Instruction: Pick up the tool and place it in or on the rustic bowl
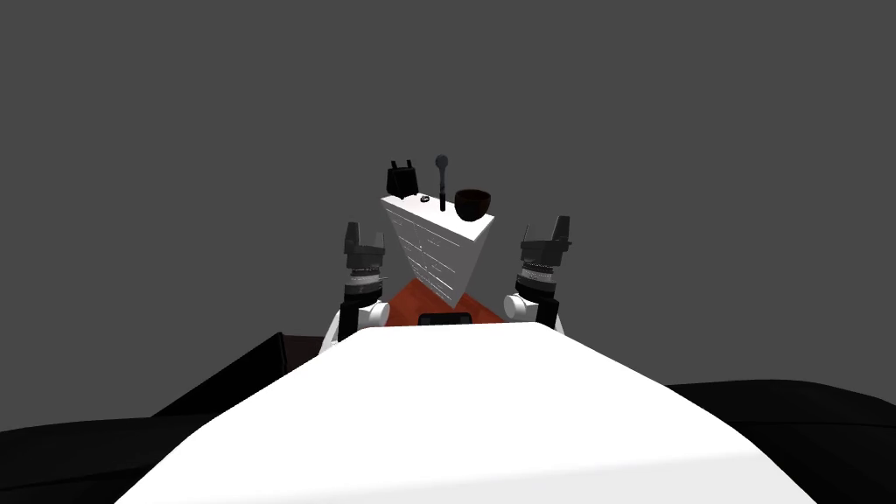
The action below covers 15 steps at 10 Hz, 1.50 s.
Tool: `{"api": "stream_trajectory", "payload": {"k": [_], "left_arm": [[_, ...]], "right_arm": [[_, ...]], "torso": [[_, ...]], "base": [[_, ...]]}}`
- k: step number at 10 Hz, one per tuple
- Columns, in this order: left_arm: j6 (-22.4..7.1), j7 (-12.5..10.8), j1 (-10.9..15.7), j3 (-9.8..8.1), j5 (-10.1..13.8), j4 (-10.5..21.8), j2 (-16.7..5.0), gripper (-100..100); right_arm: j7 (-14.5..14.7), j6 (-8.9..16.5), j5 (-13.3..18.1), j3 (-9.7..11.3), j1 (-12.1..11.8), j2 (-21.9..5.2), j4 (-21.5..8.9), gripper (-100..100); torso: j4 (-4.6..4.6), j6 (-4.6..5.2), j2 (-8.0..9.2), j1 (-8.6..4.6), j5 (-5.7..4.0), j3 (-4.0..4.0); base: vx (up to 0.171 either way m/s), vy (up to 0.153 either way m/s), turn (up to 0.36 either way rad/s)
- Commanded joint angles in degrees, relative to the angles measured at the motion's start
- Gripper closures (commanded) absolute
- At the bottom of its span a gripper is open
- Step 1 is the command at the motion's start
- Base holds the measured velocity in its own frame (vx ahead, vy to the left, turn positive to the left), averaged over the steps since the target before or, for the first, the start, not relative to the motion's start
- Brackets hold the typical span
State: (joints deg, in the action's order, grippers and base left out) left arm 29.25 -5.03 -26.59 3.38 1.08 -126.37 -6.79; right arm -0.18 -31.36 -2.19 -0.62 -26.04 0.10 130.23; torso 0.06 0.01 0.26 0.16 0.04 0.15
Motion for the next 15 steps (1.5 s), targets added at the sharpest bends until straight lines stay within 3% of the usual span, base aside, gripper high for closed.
{"api": "stream_trajectory", "payload": {"k": [1,2,9,10,12,15], "left_arm": [[1.15,0.37,1.19,0.05,0.49,2.01,-2.86,-100],[1.15,0.37,1.19,0.05,0.49,2.01,-3.38,-100],[4.39,1.87,6.13,0.68,2.19,10.57,-14.98,-100],[4.39,1.87,6.13,0.68,2.19,10.57,-15.33,-100],[5.48,2.56,8.46,1.09,2.96,14.1,-19.38,-100],[5.96,2.93,9.68,1.33,3.35,17.09,-23.3,-100]], "right_arm": [[0.0,0.0,0.0,0.0,0.0,0.0,0.0,0],[0.0,0.0,0.0,0.0,0.0,0.0,0.0,0],[0.0,0.0,0.0,0.0,0.0,0.0,0.0,0],[0.0,0.0,0.0,0.0,0.0,0.0,0.0,0],[0.0,0.0,0.0,0.0,0.0,0.0,0.0,0],[0.0,0.0,0.0,0.0,0.0,0.0,0.0,0]], "torso": [[0.0,0.0,0.0,0.0,0.0,0.0],[0.0,0.0,0.01,0.01,0.0,0.01],[-0.01,-0.01,-0.07,-0.09,-0.02,-0.03],[-0.02,0.01,-0.08,-0.12,-0.02,-0.05],[-0.02,0.0,-0.12,-0.17,-0.04,-0.07],[-0.02,0.01,-0.12,-0.19,-0.04,-0.07]], "base": [[-0.074,0.038,-0.053],[-0.054,0.027,-0.016],[-0.053,0.013,-0.063],[-0.039,-0.001,-0.04],[-0.054,-0.008,-0.112],[-0.041,-0.013,-0.081]]}}
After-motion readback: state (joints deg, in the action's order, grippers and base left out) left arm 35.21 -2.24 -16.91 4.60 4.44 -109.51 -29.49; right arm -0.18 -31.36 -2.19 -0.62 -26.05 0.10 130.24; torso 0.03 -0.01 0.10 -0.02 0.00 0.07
